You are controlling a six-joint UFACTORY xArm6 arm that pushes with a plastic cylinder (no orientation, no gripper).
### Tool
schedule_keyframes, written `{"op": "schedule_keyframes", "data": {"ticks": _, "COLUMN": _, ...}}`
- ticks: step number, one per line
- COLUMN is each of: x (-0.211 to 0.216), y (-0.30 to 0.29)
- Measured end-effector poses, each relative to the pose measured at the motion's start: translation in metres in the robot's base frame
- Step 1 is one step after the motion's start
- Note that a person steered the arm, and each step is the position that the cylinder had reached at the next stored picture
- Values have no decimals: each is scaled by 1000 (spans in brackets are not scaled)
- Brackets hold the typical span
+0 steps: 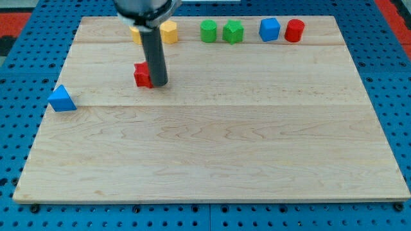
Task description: Push the red star left to the yellow heart
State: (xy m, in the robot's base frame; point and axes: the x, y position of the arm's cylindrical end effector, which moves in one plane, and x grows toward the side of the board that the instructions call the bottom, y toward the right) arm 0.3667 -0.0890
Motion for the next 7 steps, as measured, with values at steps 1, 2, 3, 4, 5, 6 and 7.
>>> {"op": "schedule_keyframes", "data": {"ticks": 1, "x": -40, "y": -37}}
{"op": "schedule_keyframes", "data": {"ticks": 2, "x": -33, "y": -49}}
{"op": "schedule_keyframes", "data": {"ticks": 3, "x": -2, "y": -31}}
{"op": "schedule_keyframes", "data": {"ticks": 4, "x": -4, "y": -78}}
{"op": "schedule_keyframes", "data": {"ticks": 5, "x": -34, "y": -115}}
{"op": "schedule_keyframes", "data": {"ticks": 6, "x": -36, "y": -132}}
{"op": "schedule_keyframes", "data": {"ticks": 7, "x": -13, "y": -158}}
